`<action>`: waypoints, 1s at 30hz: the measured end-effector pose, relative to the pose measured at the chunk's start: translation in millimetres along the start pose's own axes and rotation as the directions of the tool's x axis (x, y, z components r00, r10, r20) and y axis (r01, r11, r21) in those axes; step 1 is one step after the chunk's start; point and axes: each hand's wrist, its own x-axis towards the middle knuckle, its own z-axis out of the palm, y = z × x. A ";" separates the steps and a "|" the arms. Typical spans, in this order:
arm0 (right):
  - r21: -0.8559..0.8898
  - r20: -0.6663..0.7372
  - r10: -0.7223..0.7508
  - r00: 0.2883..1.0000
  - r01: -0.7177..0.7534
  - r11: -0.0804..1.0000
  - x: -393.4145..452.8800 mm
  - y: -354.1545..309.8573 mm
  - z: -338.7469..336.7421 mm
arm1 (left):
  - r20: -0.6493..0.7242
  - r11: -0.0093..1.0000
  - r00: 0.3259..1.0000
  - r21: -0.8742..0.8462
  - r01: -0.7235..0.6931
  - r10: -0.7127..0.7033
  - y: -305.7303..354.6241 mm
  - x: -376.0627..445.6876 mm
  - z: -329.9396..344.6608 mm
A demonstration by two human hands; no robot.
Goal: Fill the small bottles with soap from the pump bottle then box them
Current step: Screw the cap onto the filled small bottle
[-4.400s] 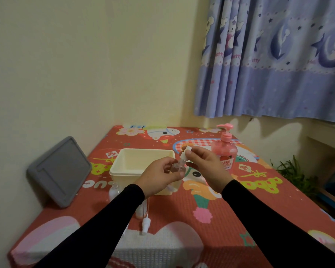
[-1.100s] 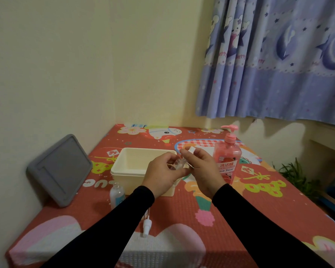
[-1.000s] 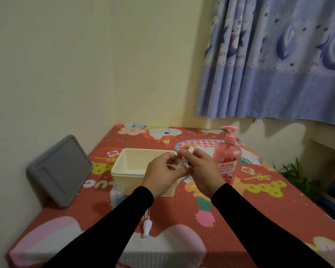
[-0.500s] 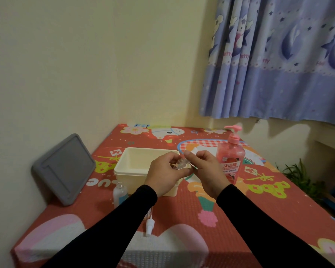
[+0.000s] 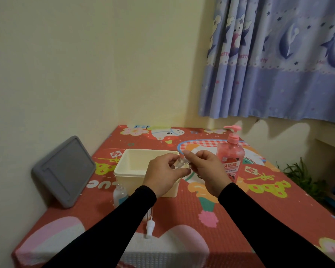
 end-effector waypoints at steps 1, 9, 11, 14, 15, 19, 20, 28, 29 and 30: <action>-0.011 -0.032 0.003 0.999 -0.003 1.000 0.6 1.6 0.0 | 0.008 1.000 1.000 0.008 -0.005 0.005 1.4 -1.0 1.7; 0.261 0.095 0.040 0.995 -0.064 0.963 -3.5 -6.6 3.1 | 0.036 0.999 0.999 -0.041 0.017 -0.016 -1.2 2.4 3.6; 0.283 0.134 0.061 0.989 -0.097 0.954 -2.1 -6.4 0.5 | 0.019 0.998 1.000 -0.052 0.025 -0.024 -4.3 4.2 2.1; 0.233 0.190 0.009 0.982 -0.054 0.971 -1.7 -2.2 -2.6 | 0.007 0.998 0.999 -0.052 0.034 -0.034 -5.7 5.3 -1.1; 0.187 0.172 -0.008 0.985 -0.025 0.982 -1.9 0.1 -3.1 | 0.003 0.999 1.000 -0.043 0.030 -0.030 -5.9 5.2 -1.2; 0.058 -0.025 0.034 0.999 -0.032 0.998 -0.4 6.3 1.5 | 0.015 1.000 1.000 -0.010 0.019 -0.018 -2.8 0.7 1.7; 0.038 -0.041 0.043 0.998 -0.041 0.998 -1.1 5.1 2.4 | 0.025 1.000 1.000 -0.013 0.018 -0.018 -2.4 -0.1 2.6; 0.129 0.213 -0.035 0.976 0.008 0.992 -0.2 -6.2 -8.0 | 0.025 0.996 0.999 -0.078 0.044 -0.042 -8.9 7.5 -2.1; 0.106 0.203 -0.042 0.978 0.021 0.994 0.3 -5.0 -8.1 | 0.024 0.996 0.999 -0.079 0.038 -0.036 -8.9 7.5 -2.4; 0.073 0.173 -0.040 0.984 0.027 0.997 0.4 -4.6 -7.2 | 0.024 0.996 0.999 -0.081 0.032 -0.030 -8.6 7.1 -2.0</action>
